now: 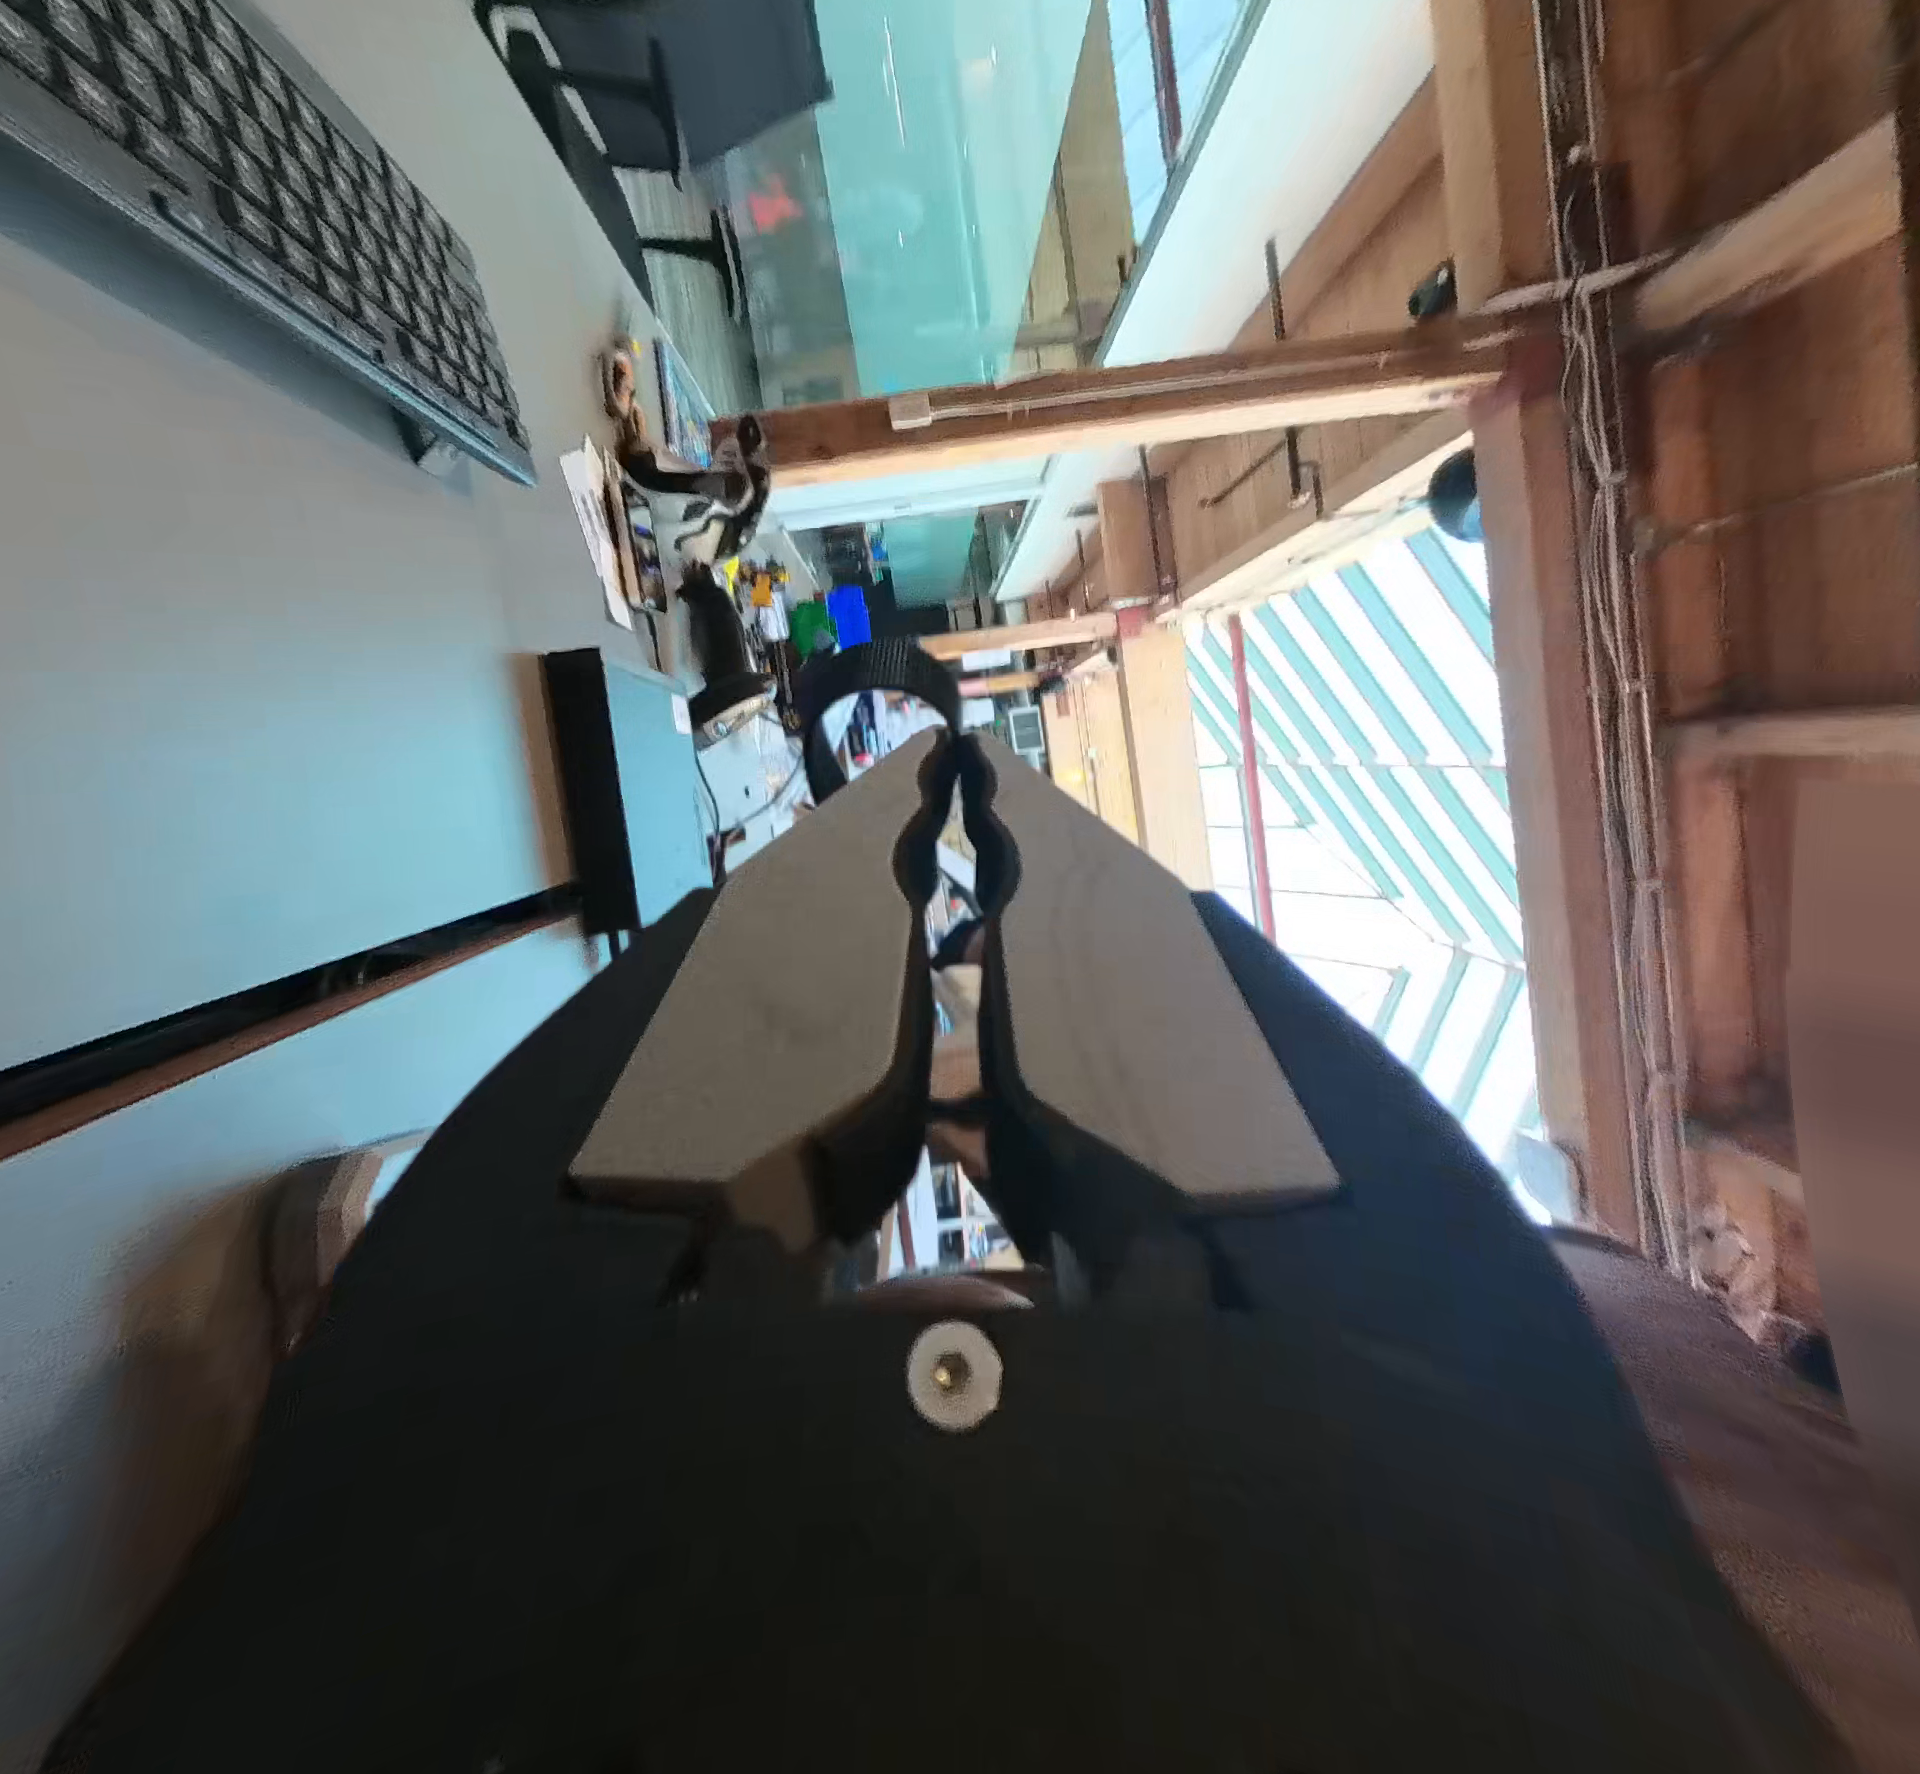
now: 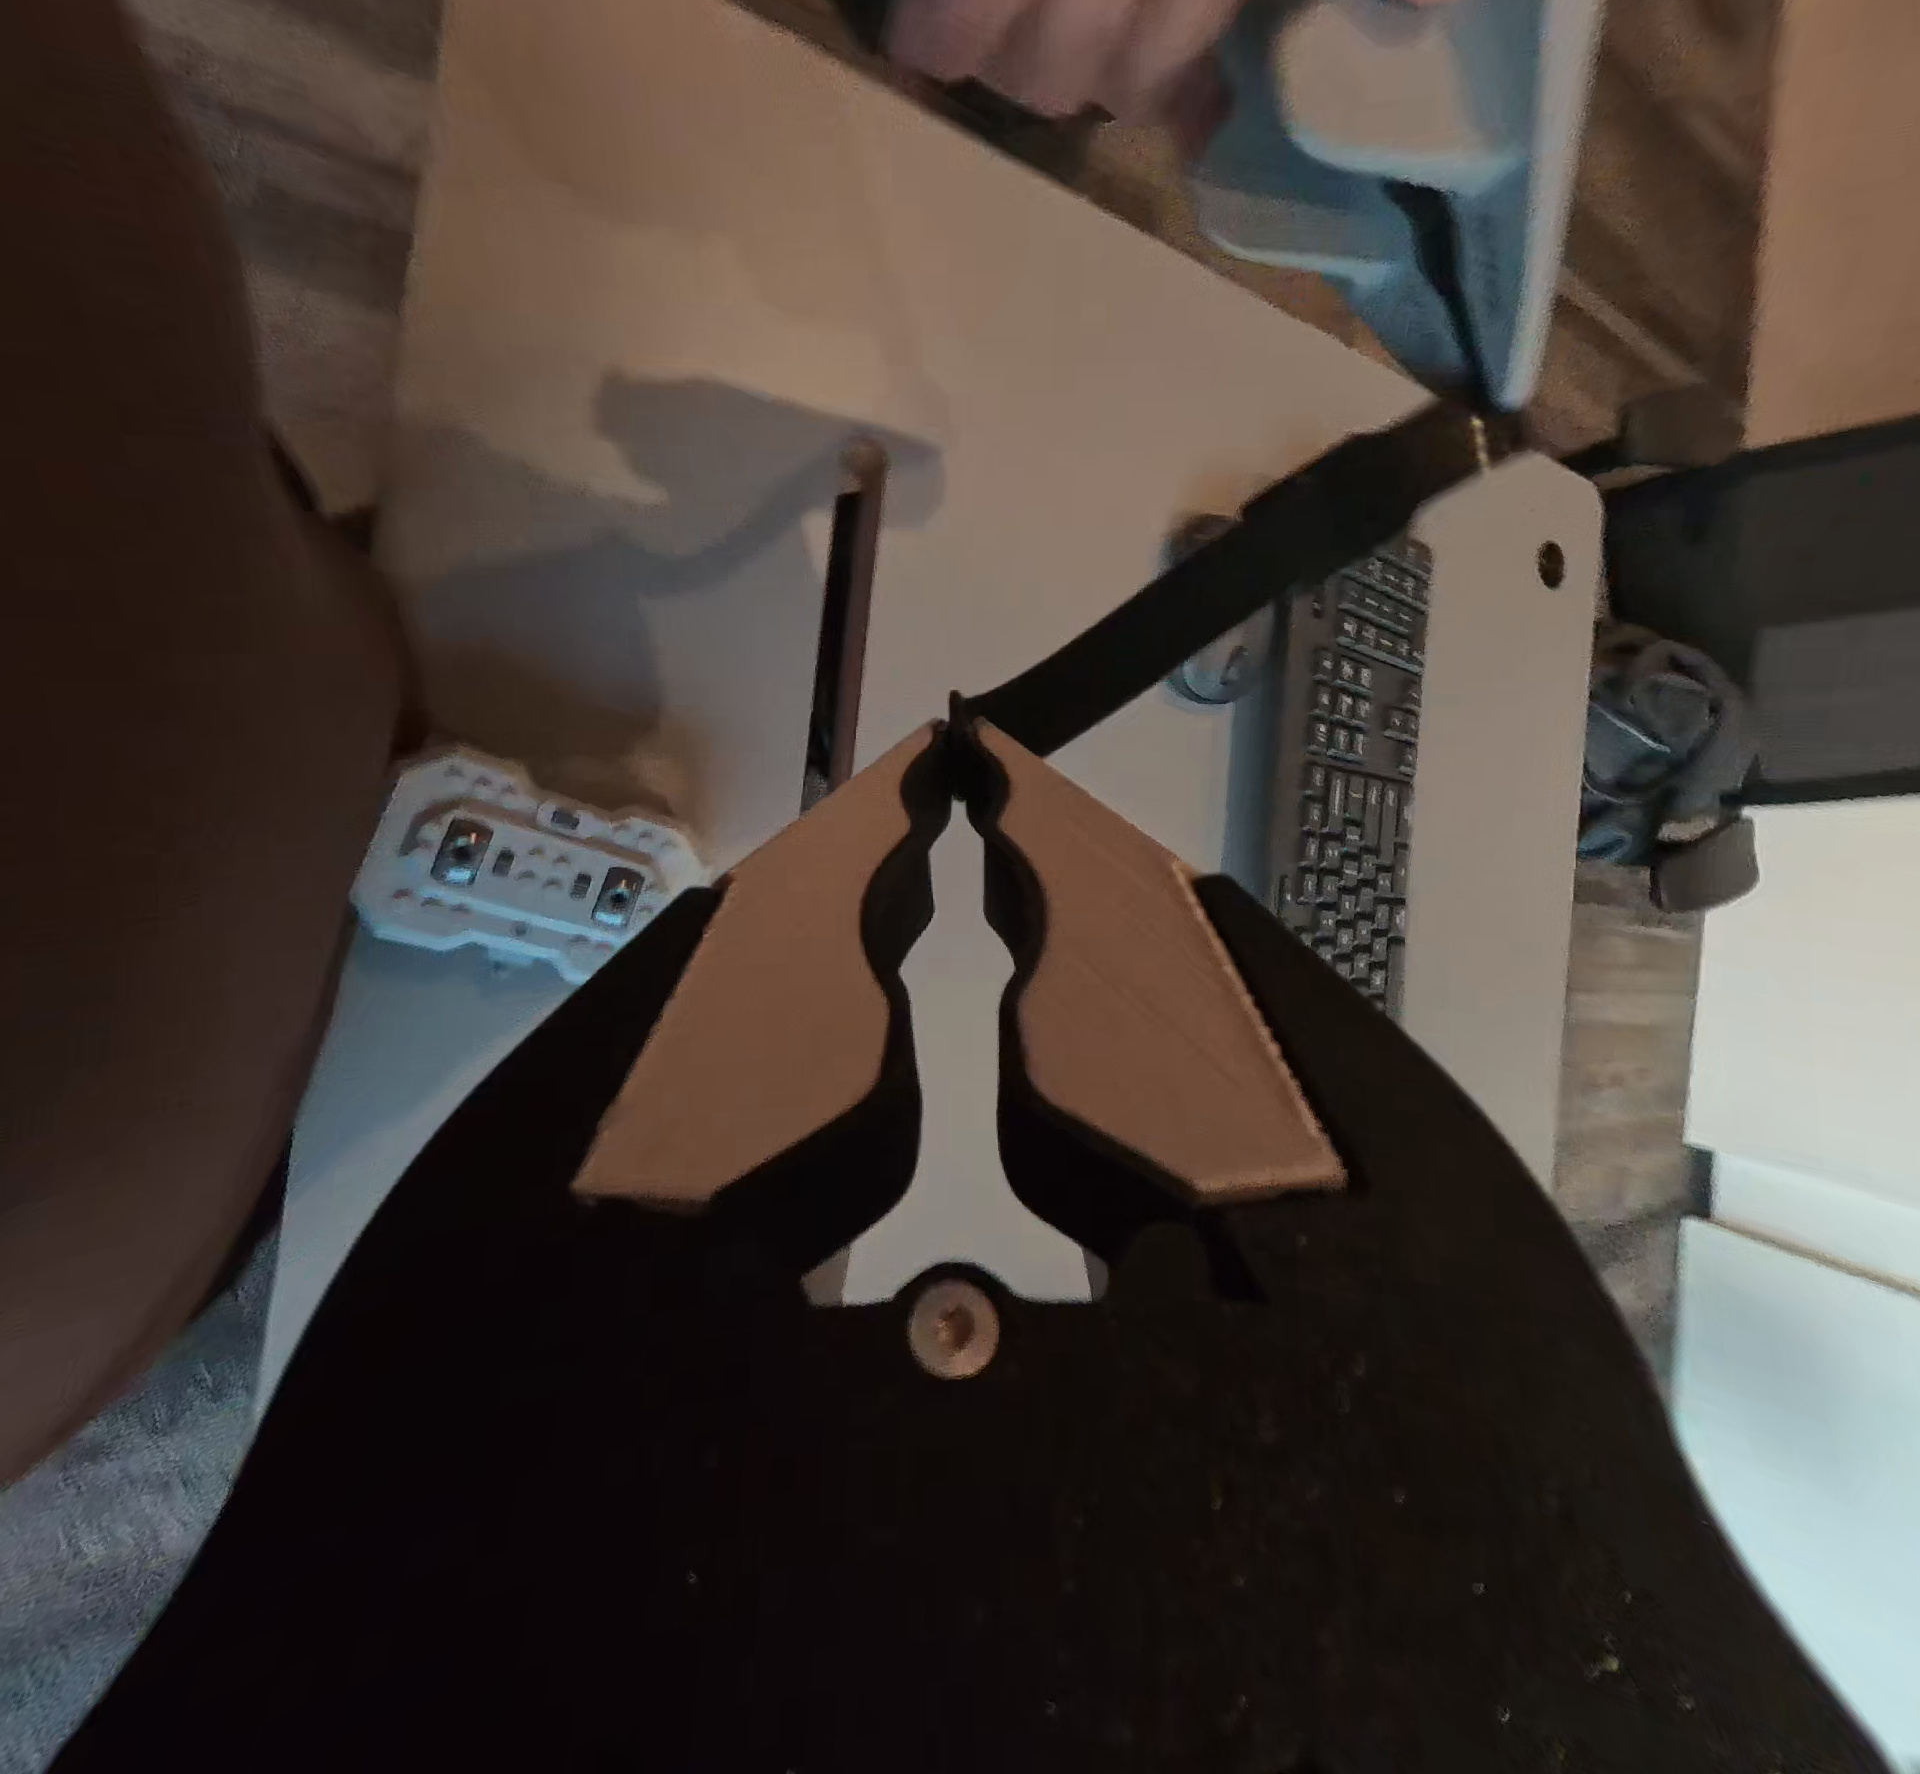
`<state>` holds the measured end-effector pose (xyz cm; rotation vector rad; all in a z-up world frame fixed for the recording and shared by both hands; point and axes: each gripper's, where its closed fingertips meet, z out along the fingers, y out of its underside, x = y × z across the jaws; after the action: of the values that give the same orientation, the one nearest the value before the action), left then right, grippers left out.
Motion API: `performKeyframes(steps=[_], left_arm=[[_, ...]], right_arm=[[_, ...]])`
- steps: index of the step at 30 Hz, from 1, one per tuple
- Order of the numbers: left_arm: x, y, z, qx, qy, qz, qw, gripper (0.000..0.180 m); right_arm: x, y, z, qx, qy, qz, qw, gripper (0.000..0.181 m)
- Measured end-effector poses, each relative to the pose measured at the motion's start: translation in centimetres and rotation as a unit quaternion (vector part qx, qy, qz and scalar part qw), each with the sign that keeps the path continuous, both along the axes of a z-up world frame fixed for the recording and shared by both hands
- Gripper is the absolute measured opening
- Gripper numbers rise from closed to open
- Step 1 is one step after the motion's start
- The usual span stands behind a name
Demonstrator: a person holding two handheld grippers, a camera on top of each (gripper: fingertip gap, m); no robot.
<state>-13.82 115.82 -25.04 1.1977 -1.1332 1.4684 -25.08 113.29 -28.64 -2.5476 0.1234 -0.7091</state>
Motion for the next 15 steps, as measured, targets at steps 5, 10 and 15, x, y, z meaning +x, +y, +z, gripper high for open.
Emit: performKeyframes(steps=[5, 10, 15], left_arm=[[-1.3, -0.3, 1.2, -0.022, -0.004, -0.025, 0.999, 0.0], [-2.7, -1.1, 0.9, -0.065, 0.03, -0.055, 0.996, 0.0], [-4.0, -1.3, 2.3, -0.093, 0.006, -0.092, 0.991, 0.0]], right_arm=[[1.6, -0.9, 2.9, 0.151, 0.051, -0.087, 0.983, 0.002], [0.1, -0.4, 4.1, 0.224, 0.118, -0.065, 0.965, 0.005], [-3.4, -0.4, 6.2, 0.345, 0.299, -0.016, 0.89, 0.044]])
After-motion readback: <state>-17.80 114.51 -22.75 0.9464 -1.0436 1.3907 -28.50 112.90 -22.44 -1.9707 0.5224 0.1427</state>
